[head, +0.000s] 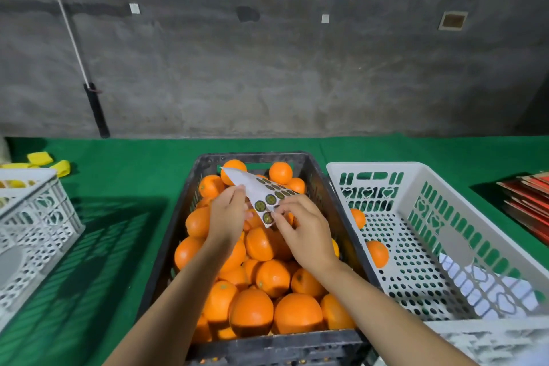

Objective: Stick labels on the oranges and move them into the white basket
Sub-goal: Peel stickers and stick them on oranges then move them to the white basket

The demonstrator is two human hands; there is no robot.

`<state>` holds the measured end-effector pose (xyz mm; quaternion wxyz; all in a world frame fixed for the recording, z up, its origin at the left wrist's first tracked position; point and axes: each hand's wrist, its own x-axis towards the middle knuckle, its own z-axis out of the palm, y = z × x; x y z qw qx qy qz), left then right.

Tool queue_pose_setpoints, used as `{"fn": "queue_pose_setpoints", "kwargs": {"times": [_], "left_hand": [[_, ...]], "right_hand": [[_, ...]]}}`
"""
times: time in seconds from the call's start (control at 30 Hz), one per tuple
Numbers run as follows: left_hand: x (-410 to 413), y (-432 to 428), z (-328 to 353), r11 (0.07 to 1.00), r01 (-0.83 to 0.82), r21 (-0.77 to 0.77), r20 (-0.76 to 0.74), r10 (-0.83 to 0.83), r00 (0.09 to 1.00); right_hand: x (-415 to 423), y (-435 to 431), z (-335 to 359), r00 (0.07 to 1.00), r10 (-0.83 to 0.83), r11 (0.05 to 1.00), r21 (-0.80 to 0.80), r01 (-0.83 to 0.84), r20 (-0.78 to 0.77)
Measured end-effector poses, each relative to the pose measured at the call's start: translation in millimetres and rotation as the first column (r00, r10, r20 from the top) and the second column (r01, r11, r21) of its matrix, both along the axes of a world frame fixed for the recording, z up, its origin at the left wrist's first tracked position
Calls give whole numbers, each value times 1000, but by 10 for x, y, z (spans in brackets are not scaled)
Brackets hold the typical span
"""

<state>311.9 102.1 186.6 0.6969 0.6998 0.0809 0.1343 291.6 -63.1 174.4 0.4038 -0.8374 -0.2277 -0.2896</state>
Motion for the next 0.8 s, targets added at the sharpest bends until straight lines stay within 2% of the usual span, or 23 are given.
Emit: {"fn": "queue_pose_setpoints", "kwargs": {"times": [0.07, 0.13, 0.2, 0.27, 0.37, 0.57, 0.67, 0.8], "left_hand": [[38, 57, -6, 979, -205, -10, 73, 205, 976], [49, 103, -2, 942, -331, -48, 125, 335, 934], [57, 116, -8, 929, -364, -68, 122, 370, 921], [63, 121, -10, 936, -345, -69, 93, 351, 932], [50, 129, 7, 938, -323, -128, 52, 331, 942], [10, 116, 31, 942, -302, -149, 43, 311, 949], [2, 97, 31, 949, -293, -117, 48, 300, 953], [12, 80, 22, 951, -290, -106, 26, 294, 955]], "right_hand": [[13, 9, -7, 987, 60, 995, 84, -48, -150], [61, 22, -17, 906, 158, 984, 136, -112, -393], [92, 56, -21, 785, 202, 979, 146, -142, -586], [107, 99, -19, 698, 215, 977, 157, -147, -683], [108, 129, -62, 683, 154, 986, 67, -152, -714], [90, 137, -152, 790, 56, 995, -33, -96, -610], [94, 128, -155, 816, 37, 999, -3, -47, -577], [134, 117, -147, 773, 85, 993, 120, -12, -629]]}}
